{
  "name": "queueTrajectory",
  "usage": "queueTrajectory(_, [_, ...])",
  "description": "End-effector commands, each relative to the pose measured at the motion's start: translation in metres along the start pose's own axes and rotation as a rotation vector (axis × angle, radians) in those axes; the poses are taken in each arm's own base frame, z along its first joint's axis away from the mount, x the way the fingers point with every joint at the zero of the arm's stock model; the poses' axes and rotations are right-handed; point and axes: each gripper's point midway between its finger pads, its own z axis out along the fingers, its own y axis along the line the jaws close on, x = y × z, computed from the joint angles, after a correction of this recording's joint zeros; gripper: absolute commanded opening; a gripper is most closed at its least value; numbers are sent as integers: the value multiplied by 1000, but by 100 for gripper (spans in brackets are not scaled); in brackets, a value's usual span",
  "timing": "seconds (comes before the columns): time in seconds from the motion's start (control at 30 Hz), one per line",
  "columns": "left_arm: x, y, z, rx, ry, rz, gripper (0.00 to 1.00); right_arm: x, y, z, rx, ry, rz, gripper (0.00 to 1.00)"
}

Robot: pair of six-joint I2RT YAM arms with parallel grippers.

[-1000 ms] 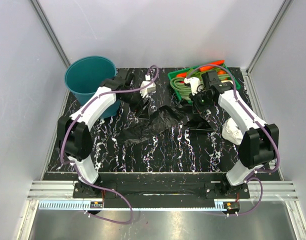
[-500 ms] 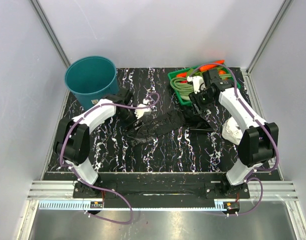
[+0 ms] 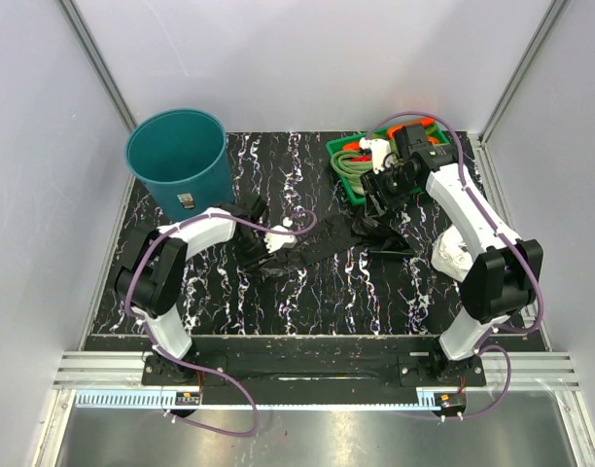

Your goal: Put the trash bags into the trash bin

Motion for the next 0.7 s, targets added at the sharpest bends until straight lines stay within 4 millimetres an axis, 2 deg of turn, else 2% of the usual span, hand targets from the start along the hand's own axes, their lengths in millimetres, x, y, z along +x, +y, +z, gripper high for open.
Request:
queueTrajectory(0.0, [-3,6,10,-38,12,36,24,-3,15,0,-57,-8,-4,58])
queueTrajectory(0.03, [-3,3,11,-26,12,31,13,-2,16,-1,-57,-9,-5,58])
queueTrajectory(0.1, [-7,-2,12,3,1,19,0,-1,16,-3,-55,-12,-3,58])
queueTrajectory(0.2, [-27,-15,2,92,-59,-29,0,-2,20,-9,-58,-28,-6,57])
queueTrajectory(0.27, [-49,-28,-11,181,-120,-66,0,-3,24,-15,-72,-45,-19,57])
queueTrajectory(0.37, [-91,-41,-41,321,-254,-113,0,-7,35,-24,-112,-86,-38,56])
queueTrajectory(0.5, [-139,-59,-87,545,-428,-193,0,-13,61,-38,-249,-155,-90,59])
queueTrajectory(0.67, [-170,-70,-119,696,-524,-241,0,-20,97,-52,-431,-215,-206,64])
